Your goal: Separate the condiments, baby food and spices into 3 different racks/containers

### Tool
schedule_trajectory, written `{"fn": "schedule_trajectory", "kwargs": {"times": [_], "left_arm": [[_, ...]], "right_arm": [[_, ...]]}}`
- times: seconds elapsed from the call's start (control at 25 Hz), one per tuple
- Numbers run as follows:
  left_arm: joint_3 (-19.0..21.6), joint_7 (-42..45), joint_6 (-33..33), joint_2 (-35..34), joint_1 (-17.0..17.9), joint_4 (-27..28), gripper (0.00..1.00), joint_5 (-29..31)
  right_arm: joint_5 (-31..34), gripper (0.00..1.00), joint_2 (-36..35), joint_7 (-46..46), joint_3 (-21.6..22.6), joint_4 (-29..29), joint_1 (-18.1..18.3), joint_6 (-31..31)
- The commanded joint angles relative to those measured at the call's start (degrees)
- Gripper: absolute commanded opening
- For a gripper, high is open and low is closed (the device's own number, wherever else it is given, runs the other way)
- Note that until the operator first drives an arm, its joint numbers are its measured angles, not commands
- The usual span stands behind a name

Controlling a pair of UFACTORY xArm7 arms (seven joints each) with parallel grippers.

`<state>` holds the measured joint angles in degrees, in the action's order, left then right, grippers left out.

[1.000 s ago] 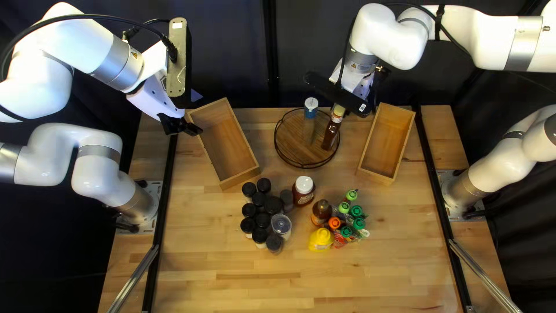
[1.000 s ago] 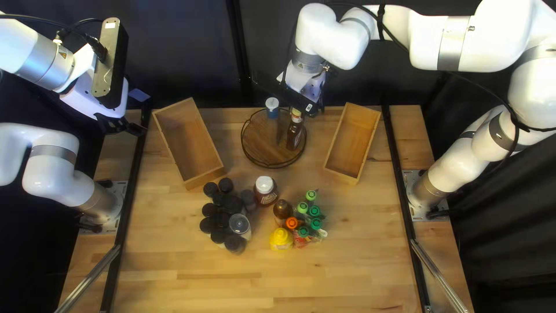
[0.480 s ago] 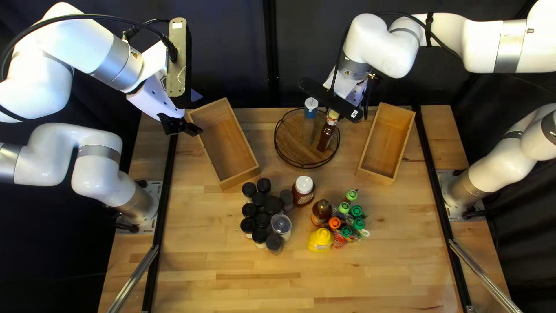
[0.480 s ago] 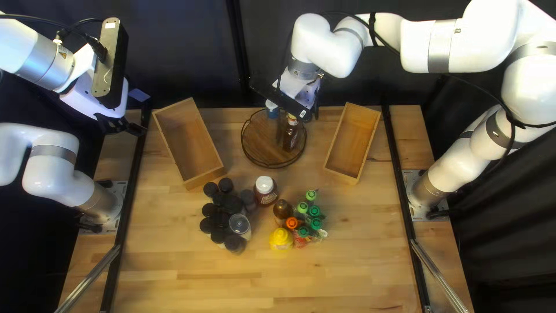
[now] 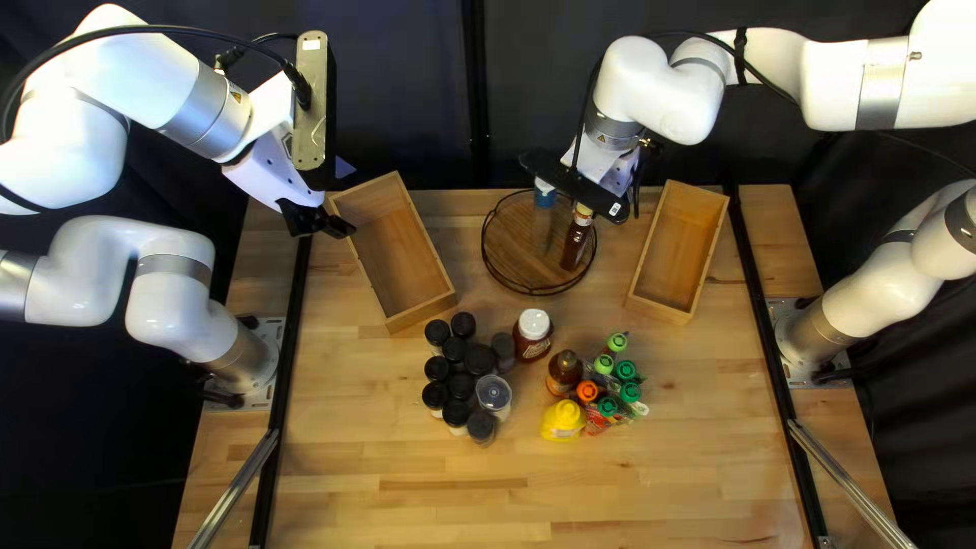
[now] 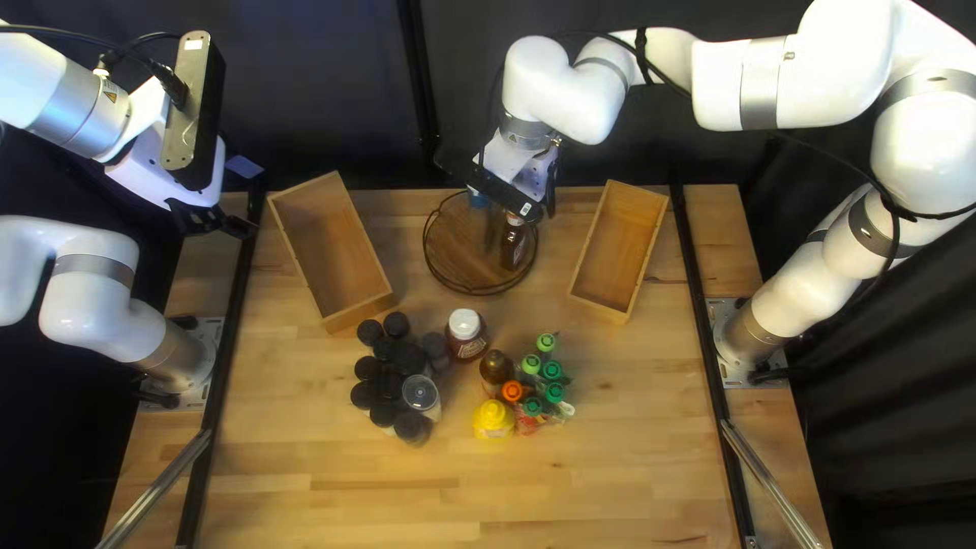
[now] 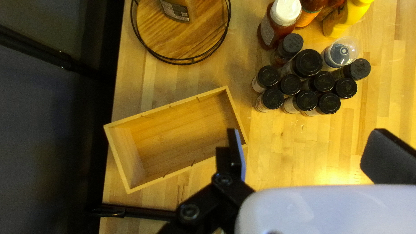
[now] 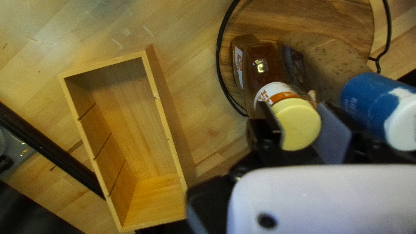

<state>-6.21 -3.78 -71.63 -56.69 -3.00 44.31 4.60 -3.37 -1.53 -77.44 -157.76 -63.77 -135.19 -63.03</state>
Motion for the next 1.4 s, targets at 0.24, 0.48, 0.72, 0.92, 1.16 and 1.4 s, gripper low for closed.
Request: {"fn": "schedule_trajectory", "kwargs": {"times": [0.24,0.48,0.72,0.92,1.16,1.4], "left_arm": [[0.0,0.0,0.0,0.0,0.0,0.0,1.0,0.0],[0.0,0.0,0.0,0.0,0.0,0.0,1.0,0.0],[0.0,0.0,0.0,0.0,0.0,0.0,1.0,0.0],[0.0,0.0,0.0,0.0,0.0,0.0,1.0,0.0],[0.0,0.0,0.0,0.0,0.0,0.0,1.0,0.0],[0.0,0.0,0.0,0.0,0.0,0.0,1.0,0.0]], "right_arm": [[-2.47,1.0,-3.36,0.68,0.19,-0.46,-0.45,-2.03],[-8.34,1.0,-7.21,8.96,1.92,-2.69,-2.18,-5.42],[-8.62,1.0,-5.69,27.23,6.84,-4.87,-4.5,-2.46],[-6.22,1.0,-2.21,41.83,10.68,-4.49,-6.71,3.72],[0.16,1.0,4.17,52.85,13.03,-3.97,-9.92,9.89],[6.47,1.0,8.71,59.43,12.68,-1.8,-12.06,14.33]]}}
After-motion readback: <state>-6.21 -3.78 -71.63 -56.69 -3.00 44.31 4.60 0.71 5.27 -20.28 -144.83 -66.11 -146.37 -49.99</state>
